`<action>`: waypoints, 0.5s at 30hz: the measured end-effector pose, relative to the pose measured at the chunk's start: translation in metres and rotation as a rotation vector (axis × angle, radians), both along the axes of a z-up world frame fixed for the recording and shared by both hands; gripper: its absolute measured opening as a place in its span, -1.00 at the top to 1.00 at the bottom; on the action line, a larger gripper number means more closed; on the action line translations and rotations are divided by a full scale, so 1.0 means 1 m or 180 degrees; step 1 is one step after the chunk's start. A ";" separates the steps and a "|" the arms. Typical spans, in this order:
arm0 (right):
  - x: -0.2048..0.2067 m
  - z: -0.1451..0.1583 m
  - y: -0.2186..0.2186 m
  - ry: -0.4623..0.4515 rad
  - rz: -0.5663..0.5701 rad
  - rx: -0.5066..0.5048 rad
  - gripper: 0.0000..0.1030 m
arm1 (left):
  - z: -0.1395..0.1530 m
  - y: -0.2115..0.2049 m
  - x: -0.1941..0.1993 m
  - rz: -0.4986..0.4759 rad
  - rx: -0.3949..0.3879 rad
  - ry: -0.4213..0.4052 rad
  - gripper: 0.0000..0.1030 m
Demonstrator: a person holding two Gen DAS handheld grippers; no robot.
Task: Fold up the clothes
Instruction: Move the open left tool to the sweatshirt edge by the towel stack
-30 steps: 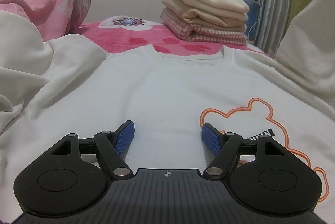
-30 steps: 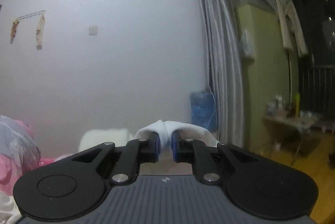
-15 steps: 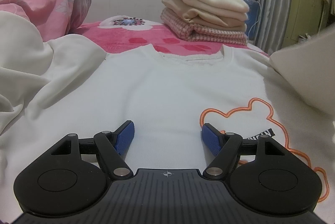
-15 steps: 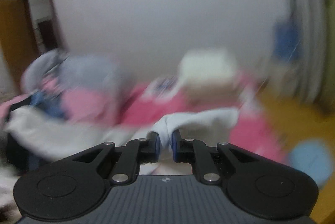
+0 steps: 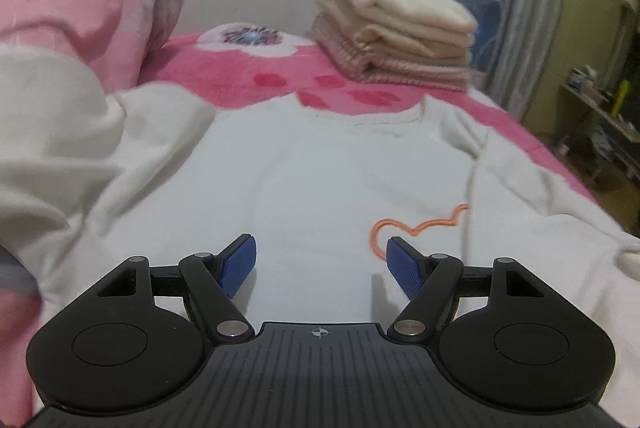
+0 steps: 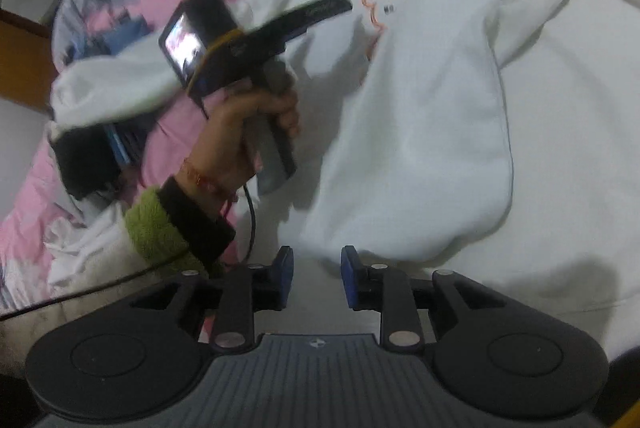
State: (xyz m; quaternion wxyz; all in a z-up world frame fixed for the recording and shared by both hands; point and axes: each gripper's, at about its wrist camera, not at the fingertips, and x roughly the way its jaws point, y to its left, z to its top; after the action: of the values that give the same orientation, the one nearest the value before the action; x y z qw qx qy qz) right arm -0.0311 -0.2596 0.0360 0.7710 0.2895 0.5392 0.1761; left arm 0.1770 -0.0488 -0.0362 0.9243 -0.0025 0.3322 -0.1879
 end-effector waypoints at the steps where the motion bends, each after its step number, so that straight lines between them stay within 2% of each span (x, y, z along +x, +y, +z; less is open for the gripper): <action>1: -0.001 0.008 -0.006 -0.0106 -0.0047 -0.0021 0.45 | 0.006 0.001 -0.002 -0.0074 0.0015 -0.0019 -0.41; 4: -0.004 0.045 -0.027 -0.0443 -0.0272 -0.0328 0.45 | 0.027 0.001 -0.005 -0.0280 0.0009 -0.0055 -0.41; 10: -0.020 0.127 -0.061 -0.0955 -0.0930 -0.1315 0.45 | 0.054 -0.005 0.011 -0.0549 -0.0216 0.0073 -0.41; 12: -0.013 0.152 -0.061 -0.1146 -0.1065 -0.1586 0.45 | 0.051 -0.010 0.020 -0.0619 -0.0312 0.0248 -0.41; 15: 0.019 0.184 -0.074 -0.1405 -0.1080 -0.1779 0.44 | 0.039 -0.020 0.032 -0.0745 -0.0450 0.0622 -0.41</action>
State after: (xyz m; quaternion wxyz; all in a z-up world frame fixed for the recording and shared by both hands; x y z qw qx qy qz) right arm -0.0122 -0.3332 0.2197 0.9356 0.1086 0.3322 -0.0494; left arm 0.2087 -0.0688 0.0027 0.8569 -0.0471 0.4045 -0.3160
